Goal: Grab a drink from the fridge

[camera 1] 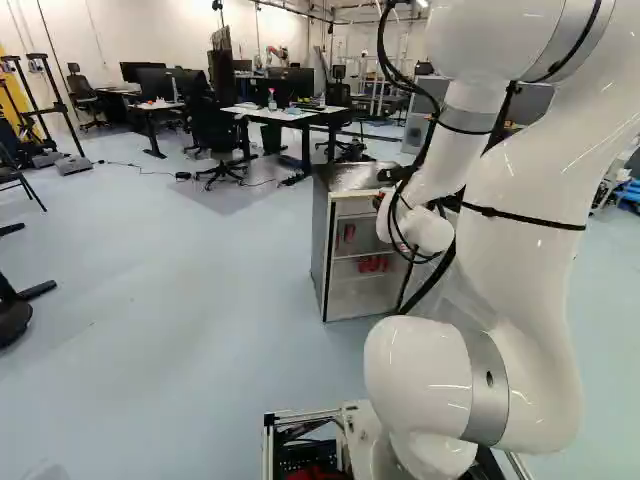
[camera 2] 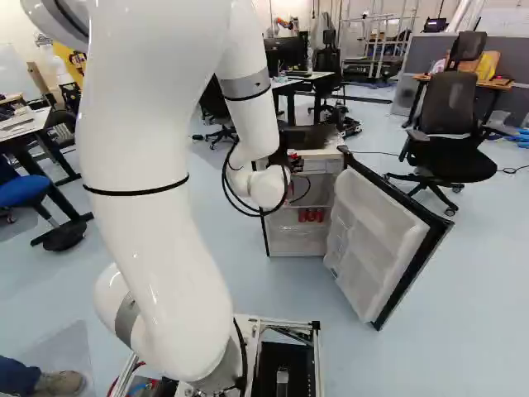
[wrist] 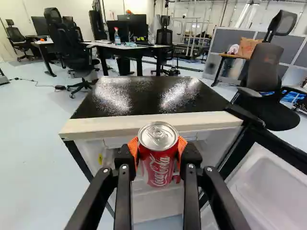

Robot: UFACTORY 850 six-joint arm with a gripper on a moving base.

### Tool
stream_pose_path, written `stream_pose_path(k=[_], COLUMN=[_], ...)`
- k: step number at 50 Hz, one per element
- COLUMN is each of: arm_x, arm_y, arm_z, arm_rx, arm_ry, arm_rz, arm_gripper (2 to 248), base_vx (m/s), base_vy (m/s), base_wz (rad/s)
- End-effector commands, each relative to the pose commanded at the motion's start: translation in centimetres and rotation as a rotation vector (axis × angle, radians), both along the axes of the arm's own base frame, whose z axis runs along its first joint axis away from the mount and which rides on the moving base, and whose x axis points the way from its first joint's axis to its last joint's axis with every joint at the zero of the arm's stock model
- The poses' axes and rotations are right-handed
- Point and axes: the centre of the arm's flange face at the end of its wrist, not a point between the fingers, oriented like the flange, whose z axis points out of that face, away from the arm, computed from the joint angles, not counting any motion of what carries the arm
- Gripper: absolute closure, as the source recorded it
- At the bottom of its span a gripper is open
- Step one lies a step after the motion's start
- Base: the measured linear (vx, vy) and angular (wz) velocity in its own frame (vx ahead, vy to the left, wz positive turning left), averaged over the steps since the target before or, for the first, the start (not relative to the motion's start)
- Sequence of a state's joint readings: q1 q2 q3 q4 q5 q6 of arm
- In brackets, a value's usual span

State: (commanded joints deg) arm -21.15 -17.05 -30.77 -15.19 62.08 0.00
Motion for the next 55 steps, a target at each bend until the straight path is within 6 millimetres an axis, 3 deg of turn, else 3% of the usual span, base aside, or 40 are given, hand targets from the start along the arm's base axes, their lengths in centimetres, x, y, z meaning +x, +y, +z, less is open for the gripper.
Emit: stream_pose_path(k=[55], arm_x=[3.7], arm_y=[-0.3], arm_z=[4.4], arm_rx=[-0.037], arm_ry=[-0.006], arm_rz=[0.014], arm_gripper=[151], base_vx=[0.000], base_vy=[0.000], base_wz=[0.000])
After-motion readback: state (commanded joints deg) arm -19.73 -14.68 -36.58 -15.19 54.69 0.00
